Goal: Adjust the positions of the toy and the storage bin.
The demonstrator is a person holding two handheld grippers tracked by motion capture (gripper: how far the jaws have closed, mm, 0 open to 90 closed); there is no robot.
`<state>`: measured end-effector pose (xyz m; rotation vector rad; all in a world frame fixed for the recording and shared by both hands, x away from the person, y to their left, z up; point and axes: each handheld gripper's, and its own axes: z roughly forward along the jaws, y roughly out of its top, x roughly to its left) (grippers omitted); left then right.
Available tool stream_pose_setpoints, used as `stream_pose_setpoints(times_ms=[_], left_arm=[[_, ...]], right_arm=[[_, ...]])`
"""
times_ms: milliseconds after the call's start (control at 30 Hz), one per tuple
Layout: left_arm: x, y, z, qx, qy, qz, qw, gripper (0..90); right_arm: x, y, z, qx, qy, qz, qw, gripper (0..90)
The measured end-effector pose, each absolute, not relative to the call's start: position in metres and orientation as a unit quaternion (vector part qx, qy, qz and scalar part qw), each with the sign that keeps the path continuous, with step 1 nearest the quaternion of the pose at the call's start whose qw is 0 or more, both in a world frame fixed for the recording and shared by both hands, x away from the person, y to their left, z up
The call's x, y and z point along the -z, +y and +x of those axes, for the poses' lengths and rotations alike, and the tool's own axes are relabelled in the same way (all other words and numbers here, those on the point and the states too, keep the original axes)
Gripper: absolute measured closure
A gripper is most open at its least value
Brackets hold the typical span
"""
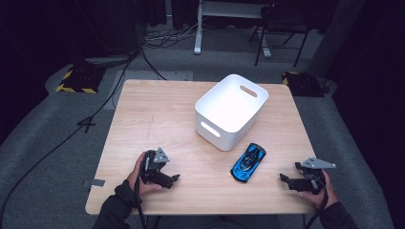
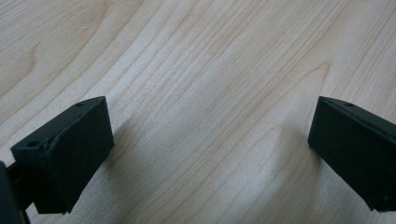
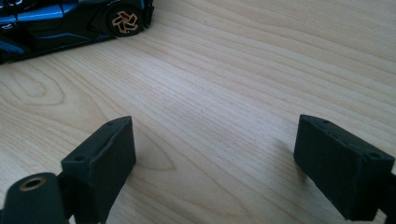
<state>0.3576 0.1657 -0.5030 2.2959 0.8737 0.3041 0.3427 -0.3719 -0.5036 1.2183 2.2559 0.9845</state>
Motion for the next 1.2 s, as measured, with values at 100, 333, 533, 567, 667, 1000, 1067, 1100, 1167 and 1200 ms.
stream_pose_setpoints(times_ms=[100, 333, 533, 567, 667, 1000, 1067, 1100, 1167, 1200], left_arm=[[0.503, 0.165, 0.357, -0.110, 0.336, 0.876, 0.329, 0.5], [0.503, 0.165, 0.357, -0.116, 0.335, 0.875, 0.328, 0.6], [0.503, 0.165, 0.356, -0.114, 0.330, 0.878, 0.327, 0.6], [0.503, 0.165, 0.356, -0.113, 0.330, 0.878, 0.328, 0.6], [0.503, 0.165, 0.357, -0.115, 0.327, 0.878, 0.329, 0.6], [0.503, 0.166, 0.357, -0.114, 0.327, 0.879, 0.328, 0.6], [0.503, 0.165, 0.357, -0.114, 0.327, 0.879, 0.328, 0.6], [0.503, 0.165, 0.357, -0.115, 0.328, 0.878, 0.329, 0.6], [0.503, 0.165, 0.356, -0.114, 0.330, 0.878, 0.327, 0.6], [0.503, 0.165, 0.356, -0.114, 0.329, 0.878, 0.328, 0.6]], right_arm=[[0.504, -0.371, 0.342, -0.350, 0.806, 0.435, 0.199, 12.9], [0.504, -0.341, 0.338, -0.359, 0.820, 0.405, 0.186, 15.3], [0.501, -0.331, 0.347, -0.366, 0.819, 0.400, 0.189, 37.2], [0.501, -0.330, 0.351, -0.366, 0.817, 0.404, 0.191, 38.2], [0.501, -0.324, 0.365, -0.364, 0.812, 0.411, 0.198, 43.3], [0.500, -0.303, 0.390, -0.356, 0.816, 0.388, 0.237, 70.0], [0.500, -0.296, 0.399, -0.355, 0.814, 0.390, 0.241, 67.5], [0.500, -0.296, 0.399, -0.355, 0.814, 0.390, 0.241, 67.5], [0.501, -0.290, 0.407, -0.368, 0.816, 0.385, 0.226, 66.0], [0.502, -0.287, 0.408, -0.370, 0.819, 0.378, 0.223, 66.1]])
